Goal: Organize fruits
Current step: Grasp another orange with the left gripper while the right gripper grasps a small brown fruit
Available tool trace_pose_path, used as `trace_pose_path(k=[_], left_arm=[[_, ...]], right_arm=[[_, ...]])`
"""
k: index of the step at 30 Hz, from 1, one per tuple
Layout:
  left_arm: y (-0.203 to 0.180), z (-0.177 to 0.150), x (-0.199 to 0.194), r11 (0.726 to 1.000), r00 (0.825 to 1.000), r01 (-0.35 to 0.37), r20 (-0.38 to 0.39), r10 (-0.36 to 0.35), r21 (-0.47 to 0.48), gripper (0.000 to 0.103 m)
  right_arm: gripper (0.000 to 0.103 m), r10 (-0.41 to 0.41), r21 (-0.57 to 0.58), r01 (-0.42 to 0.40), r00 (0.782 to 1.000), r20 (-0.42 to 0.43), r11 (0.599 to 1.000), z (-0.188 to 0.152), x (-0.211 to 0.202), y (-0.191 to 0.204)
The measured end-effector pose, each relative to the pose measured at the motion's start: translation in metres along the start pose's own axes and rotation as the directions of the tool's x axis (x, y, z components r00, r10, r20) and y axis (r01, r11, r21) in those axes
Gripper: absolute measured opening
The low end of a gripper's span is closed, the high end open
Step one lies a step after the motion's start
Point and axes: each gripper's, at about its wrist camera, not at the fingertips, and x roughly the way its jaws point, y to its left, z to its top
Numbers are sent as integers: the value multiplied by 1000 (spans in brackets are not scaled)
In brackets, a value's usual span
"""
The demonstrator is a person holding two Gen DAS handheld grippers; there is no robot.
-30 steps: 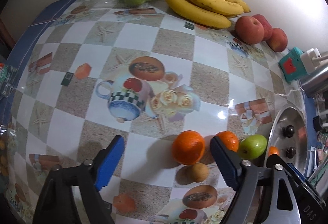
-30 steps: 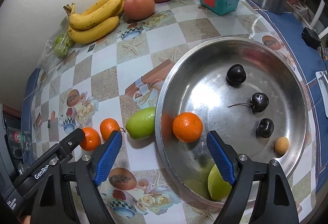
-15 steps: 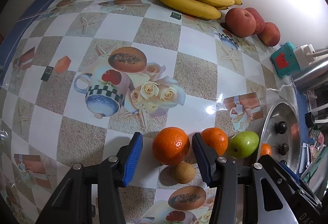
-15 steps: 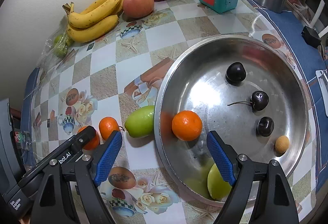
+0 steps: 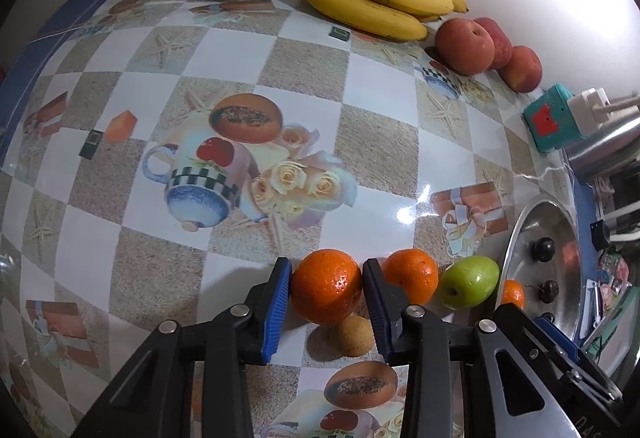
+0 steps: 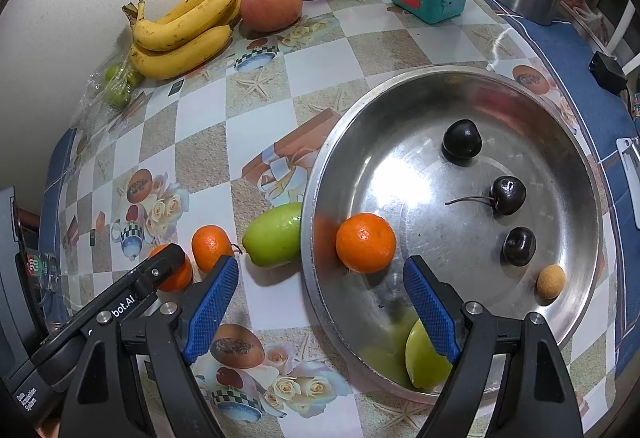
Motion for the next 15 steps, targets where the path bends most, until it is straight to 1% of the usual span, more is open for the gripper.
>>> trace_pose_path(k=[6,9,13,15], left_arm=[[21,3,-20,997,998,-35,51,39,-70,39],[36,5,-32,993,995,-55,81,64,-106,39],[56,6,-46,984,991,-57,108,76,-168,39],[65,5,-54,979,988,-70,121,95,-194,39]], right_arm=[[85,3,-24,-2,1000,19,1000,-1,-2,5],[85,20,-53,-18,999,33,998,-2,-4,13],[85,52,-116,-52,999,0,992,-5,-2,32],[85,59,-159,-62,998,-22,985,-9,2,43]])
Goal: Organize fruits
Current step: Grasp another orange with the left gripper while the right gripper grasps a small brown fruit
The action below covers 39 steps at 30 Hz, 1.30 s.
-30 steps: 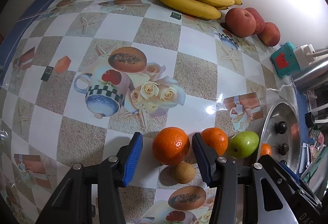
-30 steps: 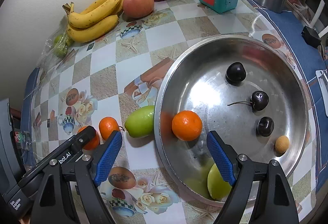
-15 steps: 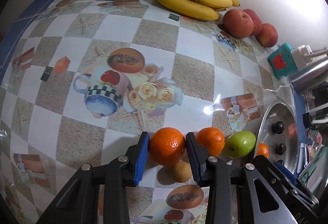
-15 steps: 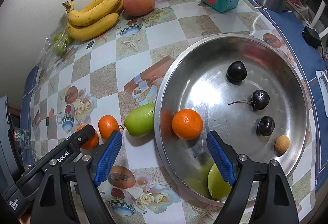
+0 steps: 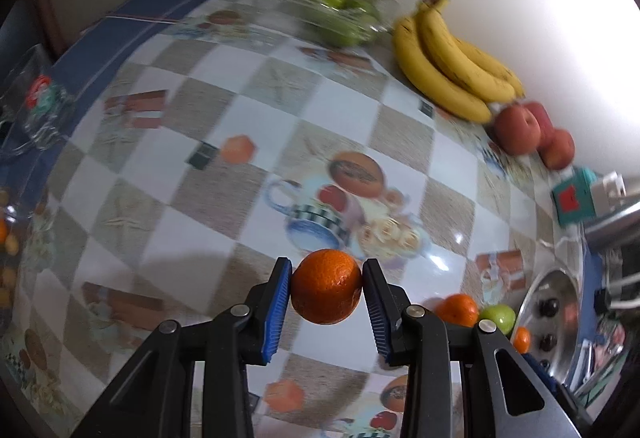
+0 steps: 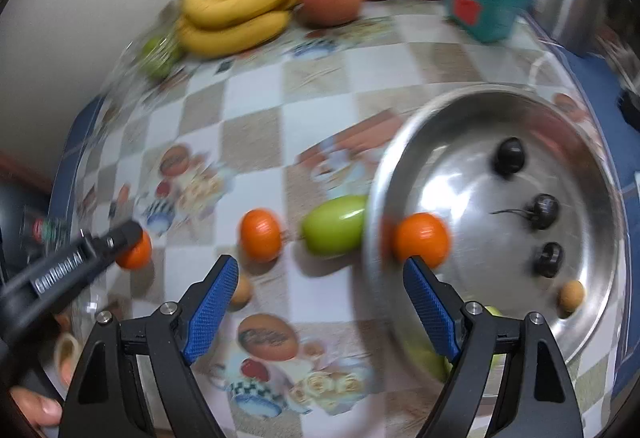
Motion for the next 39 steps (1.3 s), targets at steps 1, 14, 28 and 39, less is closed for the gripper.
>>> trace_pose_path(k=[1,14,28,39], left_arm=[[3,0,-1,1000,1000,-5,5,5,-7,39],[21,3,-3,998,1000,-19,4,19,-59,39],[22,2,3,998,1000,-6,-12,5,-67,39],[20,3,4,998,1000,-3,-14,2,-68,39]], right_arm=[[85,6,-12,-6,1000,-5,1000,-1,2,5],[85,66,-91,-70,997,-49,993,-13,22,44],[58,13,-180,-29,996,-89,983,-17,51,61],[28,17,-191,-33,996,-86,981,-17,52,63]])
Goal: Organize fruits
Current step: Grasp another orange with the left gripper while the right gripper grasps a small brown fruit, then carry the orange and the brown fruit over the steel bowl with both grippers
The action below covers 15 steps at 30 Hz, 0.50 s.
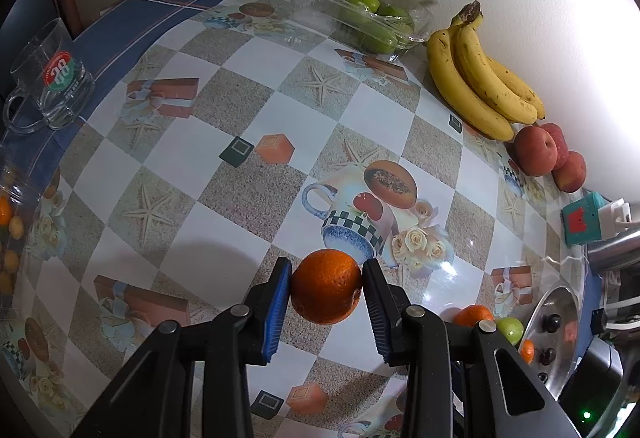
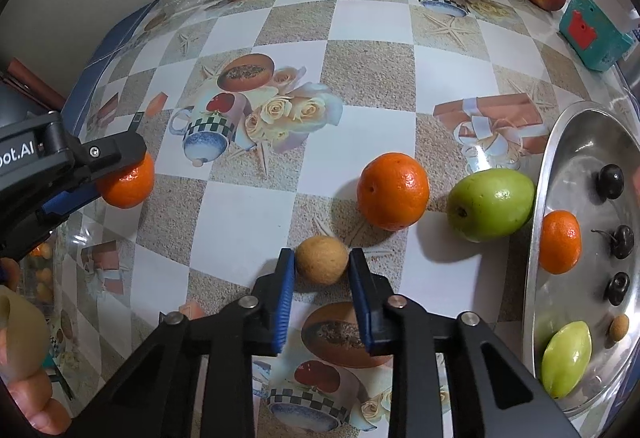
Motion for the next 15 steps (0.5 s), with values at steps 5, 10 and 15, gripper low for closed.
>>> trace_pose_path(k=[5,10,15], left_arm=[[1,1,-1,1000,1000,-1,4,1,-5,39],[2,3,-6,1000,1000,0,19,0,-9,39],[1,4,-12,1000,999,5,36,-5,-7,39]], right_arm=[[28,26,-2,-26,1000,3,1000,0,-1,4],[28,71,8,-71,996,49,997,3,-19,6],[28,88,10,-90,989,119,996,4,-45,5]])
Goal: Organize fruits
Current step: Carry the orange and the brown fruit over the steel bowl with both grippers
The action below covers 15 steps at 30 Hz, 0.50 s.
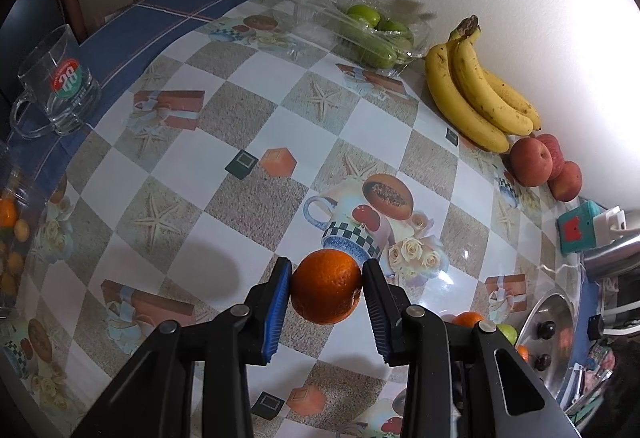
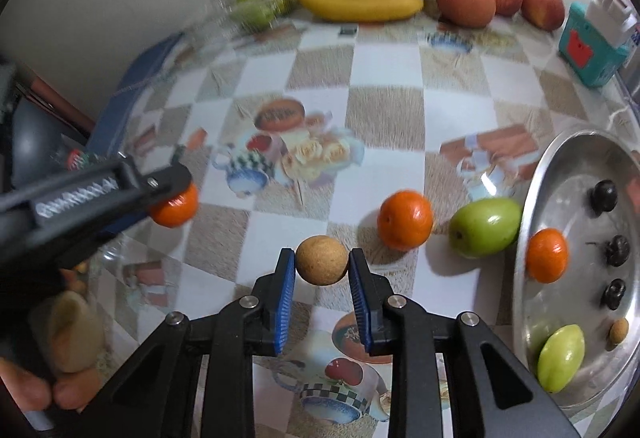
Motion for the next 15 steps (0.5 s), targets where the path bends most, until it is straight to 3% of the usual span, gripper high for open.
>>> trace_pose_path(k=[8,15], left_arm=[[-3,0,-5,1000,1000,4,11,-4,9,39],[-17,-7,-6,999,1000,12,13,-12,46,39]], right_arm=[[28,-18,14,17,998,59,1000,2,-27,-3],[28,-34,50,31,998,55,998,4,-28,-19]])
